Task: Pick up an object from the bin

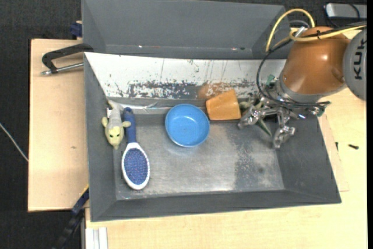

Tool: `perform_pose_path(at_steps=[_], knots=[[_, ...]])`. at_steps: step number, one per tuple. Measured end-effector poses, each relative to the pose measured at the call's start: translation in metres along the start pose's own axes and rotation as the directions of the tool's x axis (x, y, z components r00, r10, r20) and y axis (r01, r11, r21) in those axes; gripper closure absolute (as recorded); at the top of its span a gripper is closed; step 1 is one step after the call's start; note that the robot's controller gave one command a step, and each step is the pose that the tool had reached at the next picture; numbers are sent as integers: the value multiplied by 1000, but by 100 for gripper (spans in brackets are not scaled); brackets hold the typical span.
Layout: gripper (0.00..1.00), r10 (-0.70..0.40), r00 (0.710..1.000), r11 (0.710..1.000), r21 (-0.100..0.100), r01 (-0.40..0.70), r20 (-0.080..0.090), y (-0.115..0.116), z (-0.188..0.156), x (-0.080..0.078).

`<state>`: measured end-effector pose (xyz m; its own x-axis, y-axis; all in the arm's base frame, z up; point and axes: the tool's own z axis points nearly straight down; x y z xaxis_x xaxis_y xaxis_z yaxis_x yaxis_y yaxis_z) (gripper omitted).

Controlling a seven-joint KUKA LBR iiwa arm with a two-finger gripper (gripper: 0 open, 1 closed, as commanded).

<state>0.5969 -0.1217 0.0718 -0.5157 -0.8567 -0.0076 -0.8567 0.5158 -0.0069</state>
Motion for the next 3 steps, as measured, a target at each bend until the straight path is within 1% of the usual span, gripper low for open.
perform_pose_path(at_steps=[1,2,3], knots=[[0,-41,999,999,5,41,3,27,-92,-59],[0,-66,998,998,-7,65,-4,33,-80,-57],[0,-163,987,987,-6,163,-1,66,-83,-114]])
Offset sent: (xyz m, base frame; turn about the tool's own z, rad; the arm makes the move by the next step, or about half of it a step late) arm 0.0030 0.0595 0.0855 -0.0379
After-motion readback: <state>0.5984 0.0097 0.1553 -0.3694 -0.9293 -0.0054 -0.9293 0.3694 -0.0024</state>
